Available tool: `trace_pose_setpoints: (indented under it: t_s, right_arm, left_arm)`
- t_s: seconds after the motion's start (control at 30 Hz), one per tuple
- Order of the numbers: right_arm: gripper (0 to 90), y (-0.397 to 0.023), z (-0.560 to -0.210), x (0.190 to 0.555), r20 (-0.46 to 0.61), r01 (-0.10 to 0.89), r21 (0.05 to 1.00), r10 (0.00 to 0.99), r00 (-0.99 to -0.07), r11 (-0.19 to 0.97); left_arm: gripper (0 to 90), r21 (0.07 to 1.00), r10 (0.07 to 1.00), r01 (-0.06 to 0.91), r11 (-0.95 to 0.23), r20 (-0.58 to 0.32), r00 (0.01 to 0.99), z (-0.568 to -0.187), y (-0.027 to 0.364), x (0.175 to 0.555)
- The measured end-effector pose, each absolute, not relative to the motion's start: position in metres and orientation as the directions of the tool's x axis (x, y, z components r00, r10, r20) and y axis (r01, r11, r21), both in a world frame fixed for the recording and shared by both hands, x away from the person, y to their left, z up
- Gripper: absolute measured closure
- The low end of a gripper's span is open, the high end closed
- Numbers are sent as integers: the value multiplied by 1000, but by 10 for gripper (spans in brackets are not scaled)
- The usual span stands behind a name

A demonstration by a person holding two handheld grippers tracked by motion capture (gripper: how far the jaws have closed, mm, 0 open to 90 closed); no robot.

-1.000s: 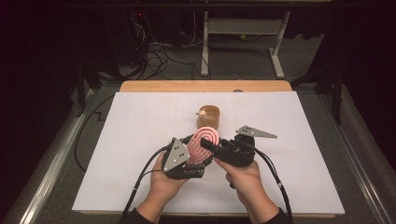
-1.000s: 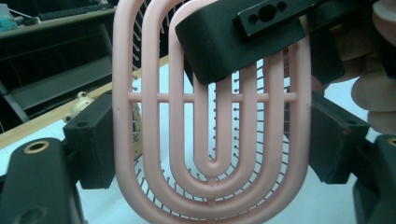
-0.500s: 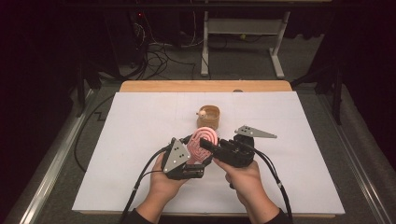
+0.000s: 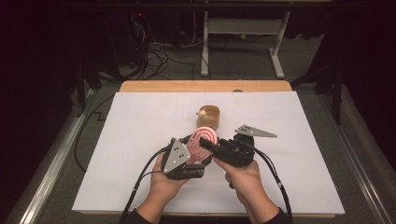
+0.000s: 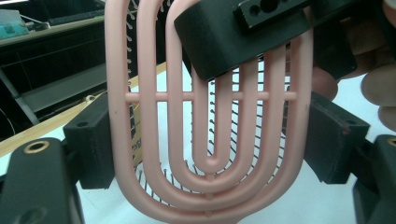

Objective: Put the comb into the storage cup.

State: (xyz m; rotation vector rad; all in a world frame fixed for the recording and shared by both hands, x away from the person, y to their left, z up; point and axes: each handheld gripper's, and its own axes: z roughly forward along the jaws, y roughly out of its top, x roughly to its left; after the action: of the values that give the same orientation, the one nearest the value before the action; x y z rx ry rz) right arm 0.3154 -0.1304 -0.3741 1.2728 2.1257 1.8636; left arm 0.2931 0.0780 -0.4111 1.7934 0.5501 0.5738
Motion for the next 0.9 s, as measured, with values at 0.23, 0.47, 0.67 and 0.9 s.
trace_pose_setpoints:
  t_s: [0.23, 0.47, 0.67, 0.9]
  right_arm:
    - [651, -131, -374, 315, 460, 534, 844, 585, -668, -53]
    - [653, -130, -371, 313, 442, 517, 855, 586, -679, -45]
    - [654, -129, -370, 313, 427, 505, 862, 586, -689, -35]
    - [656, -129, -369, 313, 416, 494, 869, 582, -698, -28]
  left_arm:
    - [179, 961, 616, 91, -259, 92, 783, -412, 78, 294]
    - [179, 964, 606, 96, -246, 76, 792, -411, 79, 294]
    - [175, 967, 596, 103, -231, 57, 801, -412, 80, 296]
    - [173, 970, 585, 102, -222, 49, 809, -412, 80, 296]
